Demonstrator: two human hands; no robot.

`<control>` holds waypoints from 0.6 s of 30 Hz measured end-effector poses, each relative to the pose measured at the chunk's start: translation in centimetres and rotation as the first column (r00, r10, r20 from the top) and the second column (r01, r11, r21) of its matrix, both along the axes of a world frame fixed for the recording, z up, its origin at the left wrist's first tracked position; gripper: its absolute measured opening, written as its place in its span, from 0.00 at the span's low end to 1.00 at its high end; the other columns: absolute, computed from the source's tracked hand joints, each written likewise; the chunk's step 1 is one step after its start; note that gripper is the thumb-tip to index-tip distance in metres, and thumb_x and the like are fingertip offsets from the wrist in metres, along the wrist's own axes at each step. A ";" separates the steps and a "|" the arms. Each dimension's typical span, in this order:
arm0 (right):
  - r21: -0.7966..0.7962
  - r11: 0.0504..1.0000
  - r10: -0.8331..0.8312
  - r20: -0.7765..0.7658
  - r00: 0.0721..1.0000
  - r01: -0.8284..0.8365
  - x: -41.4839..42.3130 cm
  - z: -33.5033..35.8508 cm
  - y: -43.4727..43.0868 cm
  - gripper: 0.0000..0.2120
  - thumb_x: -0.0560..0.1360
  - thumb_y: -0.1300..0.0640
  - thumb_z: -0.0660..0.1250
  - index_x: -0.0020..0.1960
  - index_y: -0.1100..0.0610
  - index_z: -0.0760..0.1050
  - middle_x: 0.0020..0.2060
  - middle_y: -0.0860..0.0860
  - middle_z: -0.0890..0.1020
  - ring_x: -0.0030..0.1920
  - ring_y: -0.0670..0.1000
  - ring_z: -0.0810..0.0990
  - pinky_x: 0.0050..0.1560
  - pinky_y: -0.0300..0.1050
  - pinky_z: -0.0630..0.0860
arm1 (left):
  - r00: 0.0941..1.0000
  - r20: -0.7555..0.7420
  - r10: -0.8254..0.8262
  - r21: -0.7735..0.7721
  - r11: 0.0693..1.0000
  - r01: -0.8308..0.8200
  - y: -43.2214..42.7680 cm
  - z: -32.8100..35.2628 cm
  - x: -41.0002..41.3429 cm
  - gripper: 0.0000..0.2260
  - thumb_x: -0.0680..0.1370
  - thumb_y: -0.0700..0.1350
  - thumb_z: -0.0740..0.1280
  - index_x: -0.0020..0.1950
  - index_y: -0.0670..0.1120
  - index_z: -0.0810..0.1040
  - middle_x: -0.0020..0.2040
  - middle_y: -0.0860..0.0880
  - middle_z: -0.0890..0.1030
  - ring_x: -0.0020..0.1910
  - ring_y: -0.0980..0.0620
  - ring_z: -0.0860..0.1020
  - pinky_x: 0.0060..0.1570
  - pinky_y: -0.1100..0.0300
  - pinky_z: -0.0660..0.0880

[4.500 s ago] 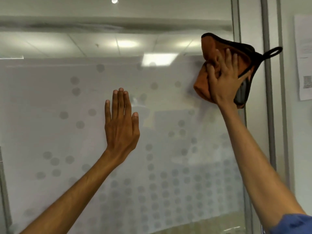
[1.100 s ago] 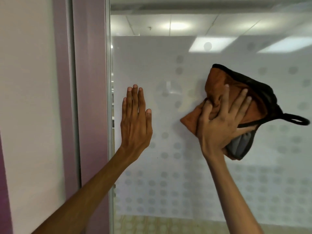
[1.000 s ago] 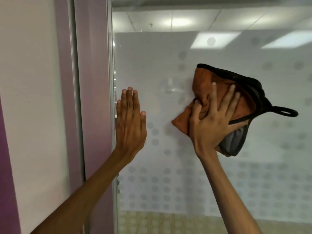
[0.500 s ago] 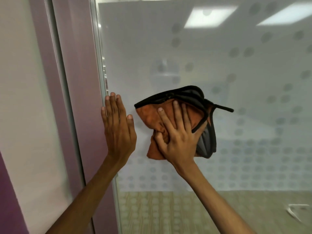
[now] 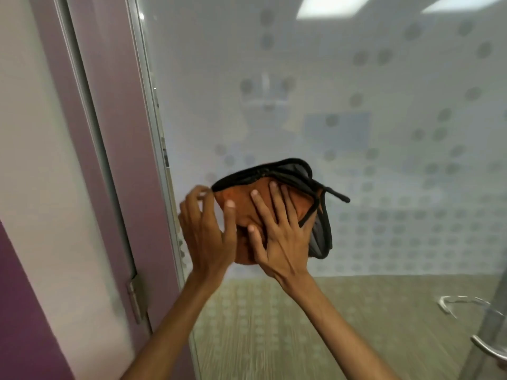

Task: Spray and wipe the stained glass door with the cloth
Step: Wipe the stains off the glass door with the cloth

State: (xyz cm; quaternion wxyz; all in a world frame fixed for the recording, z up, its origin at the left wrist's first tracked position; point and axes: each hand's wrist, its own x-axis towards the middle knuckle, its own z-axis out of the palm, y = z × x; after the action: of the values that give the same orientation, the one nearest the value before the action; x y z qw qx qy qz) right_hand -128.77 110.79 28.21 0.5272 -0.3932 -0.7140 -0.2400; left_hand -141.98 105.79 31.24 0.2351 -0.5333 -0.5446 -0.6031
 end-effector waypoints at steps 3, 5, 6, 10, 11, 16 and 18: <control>-0.017 0.994 0.104 -0.066 0.992 -0.105 1.4 -1.4 -0.6 0.27 0.82 0.45 0.51 0.80 0.45 0.54 0.79 0.47 0.62 0.79 0.43 0.57 0.75 0.71 0.50 | 0.991 0.125 -0.038 -0.151 0.987 0.057 -0.3 -2.2 3.0 0.26 0.80 0.59 0.59 0.65 0.38 0.71 0.64 0.44 0.71 0.63 0.45 0.72 0.58 0.49 0.76; -0.010 0.986 0.167 -0.084 0.982 -0.168 2.7 -1.3 -0.4 0.26 0.81 0.49 0.54 0.79 0.48 0.58 0.78 0.46 0.64 0.78 0.42 0.60 0.74 0.71 0.53 | 0.986 0.164 -0.027 -0.149 0.988 0.052 0.0 -2.5 3.9 0.23 0.80 0.57 0.61 0.61 0.38 0.72 0.60 0.44 0.73 0.59 0.46 0.72 0.53 0.47 0.77; -0.015 0.984 0.175 -0.083 0.981 -0.177 3.5 -1.1 -0.3 0.25 0.81 0.51 0.55 0.78 0.49 0.60 0.78 0.46 0.64 0.77 0.41 0.60 0.74 0.70 0.54 | 0.987 0.160 -0.019 -0.129 0.991 0.040 0.1 -2.3 4.2 0.20 0.80 0.55 0.63 0.59 0.38 0.73 0.57 0.45 0.74 0.56 0.46 0.72 0.52 0.47 0.77; -0.033 0.989 0.140 -0.069 0.988 -0.142 6.7 -1.1 0.6 0.26 0.81 0.56 0.59 0.78 0.49 0.61 0.78 0.43 0.61 0.78 0.41 0.57 0.74 0.70 0.56 | 0.995 0.086 -0.046 -0.069 0.996 0.052 0.3 -1.5 5.7 0.12 0.80 0.48 0.67 0.54 0.40 0.74 0.49 0.46 0.76 0.49 0.46 0.73 0.49 0.52 0.72; -0.029 0.990 0.134 -0.061 0.989 -0.136 7.6 -1.3 0.8 0.25 0.81 0.56 0.59 0.78 0.49 0.61 0.78 0.43 0.61 0.78 0.41 0.57 0.74 0.70 0.55 | 0.995 0.080 -0.061 -0.064 0.996 0.067 0.3 -1.5 6.2 0.10 0.79 0.47 0.68 0.54 0.41 0.74 0.48 0.46 0.77 0.49 0.47 0.73 0.50 0.53 0.71; -0.008 1.000 0.015 -0.186 0.982 -0.017 11.5 -3.8 1.0 0.25 0.80 0.60 0.65 0.75 0.51 0.64 0.75 0.49 0.69 0.79 0.46 0.57 0.75 0.70 0.52 | 0.949 0.139 -0.283 -0.113 0.948 0.299 0.1 -2.9 9.2 0.15 0.73 0.35 0.64 0.57 0.49 0.70 0.47 0.49 0.79 0.47 0.47 0.75 0.46 0.56 0.71; 0.013 1.000 -0.007 -0.321 0.947 0.012 12.3 -5.0 0.6 0.26 0.78 0.59 0.68 0.73 0.53 0.64 0.74 0.48 0.68 0.79 0.49 0.57 0.77 0.68 0.52 | 0.881 0.219 -0.419 -0.109 0.887 0.449 -0.1 -3.6 10.6 0.17 0.73 0.35 0.61 0.56 0.53 0.68 0.43 0.53 0.78 0.42 0.50 0.77 0.39 0.56 0.74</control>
State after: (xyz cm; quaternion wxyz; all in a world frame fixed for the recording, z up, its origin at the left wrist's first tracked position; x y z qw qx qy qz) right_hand -116.48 111.40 23.18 0.6380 -0.4264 -0.6151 -0.1808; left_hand -131.38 105.68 27.63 -0.0016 -0.5989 -0.4765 -0.6436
